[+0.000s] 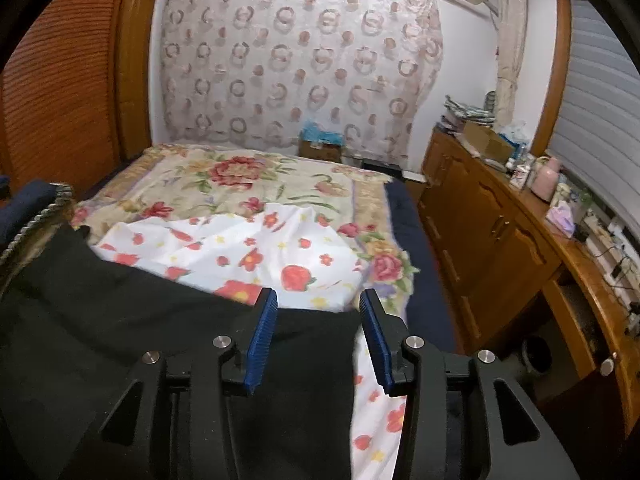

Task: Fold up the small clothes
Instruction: 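Lay the T-shirt flat on the bed and open both tools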

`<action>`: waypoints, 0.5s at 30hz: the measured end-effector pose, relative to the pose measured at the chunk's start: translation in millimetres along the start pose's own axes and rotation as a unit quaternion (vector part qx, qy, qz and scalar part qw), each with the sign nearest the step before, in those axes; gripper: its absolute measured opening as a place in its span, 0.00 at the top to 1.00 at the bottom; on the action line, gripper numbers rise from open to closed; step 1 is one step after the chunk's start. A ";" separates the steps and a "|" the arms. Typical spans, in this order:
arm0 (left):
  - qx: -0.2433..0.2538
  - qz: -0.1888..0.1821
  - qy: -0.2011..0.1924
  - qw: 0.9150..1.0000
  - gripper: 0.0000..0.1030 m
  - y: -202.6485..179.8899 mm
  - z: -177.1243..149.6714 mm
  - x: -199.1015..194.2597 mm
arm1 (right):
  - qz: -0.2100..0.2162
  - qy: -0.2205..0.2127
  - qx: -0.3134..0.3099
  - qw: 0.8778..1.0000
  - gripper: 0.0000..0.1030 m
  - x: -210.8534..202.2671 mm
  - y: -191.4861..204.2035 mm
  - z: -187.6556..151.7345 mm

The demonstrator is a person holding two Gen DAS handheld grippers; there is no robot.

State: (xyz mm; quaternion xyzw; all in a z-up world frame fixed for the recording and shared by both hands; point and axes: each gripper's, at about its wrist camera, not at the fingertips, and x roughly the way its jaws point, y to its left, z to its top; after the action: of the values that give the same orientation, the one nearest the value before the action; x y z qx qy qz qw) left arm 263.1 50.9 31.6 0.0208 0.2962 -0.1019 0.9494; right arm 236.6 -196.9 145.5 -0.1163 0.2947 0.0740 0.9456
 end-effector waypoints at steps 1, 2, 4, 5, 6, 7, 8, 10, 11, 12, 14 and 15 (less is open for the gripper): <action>0.002 -0.003 0.001 1.000 0.29 -1.3 -3.2 -3.6 | 0.013 0.000 0.001 1.000 0.57 -3.9 -0.9 -7.4; 0.005 -0.010 0.004 1.000 0.24 -4.2 -8.2 -8.5 | 0.021 0.002 -0.001 1.000 0.57 -12.2 1.5 -13.2; 0.009 -0.025 0.019 0.999 0.23 -12.6 -20.5 -16.1 | 0.026 0.009 0.000 1.000 0.57 -23.6 4.6 -32.5; 0.010 -0.033 0.028 0.999 0.23 -15.7 -25.6 -17.5 | 0.032 0.016 0.003 0.999 0.57 -30.2 5.8 -41.8; 0.011 -0.037 0.034 0.999 0.23 -19.4 -31.1 -19.8 | 0.039 0.020 0.008 0.999 0.57 -34.5 3.7 -52.5; 0.014 -0.040 0.040 0.998 0.23 -23.8 -38.1 -23.0 | 0.047 0.026 0.016 0.998 0.57 -37.7 1.2 -61.0; 0.021 -0.043 0.048 0.998 0.23 -30.4 -47.0 -25.8 | 0.054 0.032 0.025 0.998 0.57 -39.5 -0.3 -68.5; 0.027 -0.049 0.059 0.997 0.23 -38.4 -58.9 -28.3 | 0.068 0.046 0.043 0.996 0.57 -45.3 -3.7 -87.5; 0.029 -0.051 0.064 0.996 0.23 -42.5 -67.8 -29.6 | 0.071 0.051 0.048 0.995 0.57 -46.7 -6.4 -91.5; 0.028 -0.053 0.068 0.996 0.23 -44.3 -73.8 -30.0 | 0.076 0.058 0.053 0.994 0.57 -49.2 -7.8 -99.9; 0.030 -0.059 0.086 0.994 0.23 -47.2 -84.3 -26.5 | 0.086 0.075 0.063 0.991 0.57 -47.1 -16.3 -103.2; 0.033 -0.060 0.096 0.993 0.23 -48.9 -90.7 -24.1 | 0.093 0.083 0.070 0.990 0.57 -49.8 -19.9 -108.0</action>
State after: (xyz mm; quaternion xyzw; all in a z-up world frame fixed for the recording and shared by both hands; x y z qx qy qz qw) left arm 183.0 16.4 -28.5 0.0439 0.3830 -0.1663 0.9076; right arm 141.9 -248.0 91.3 -0.0271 0.3859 0.1310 0.9128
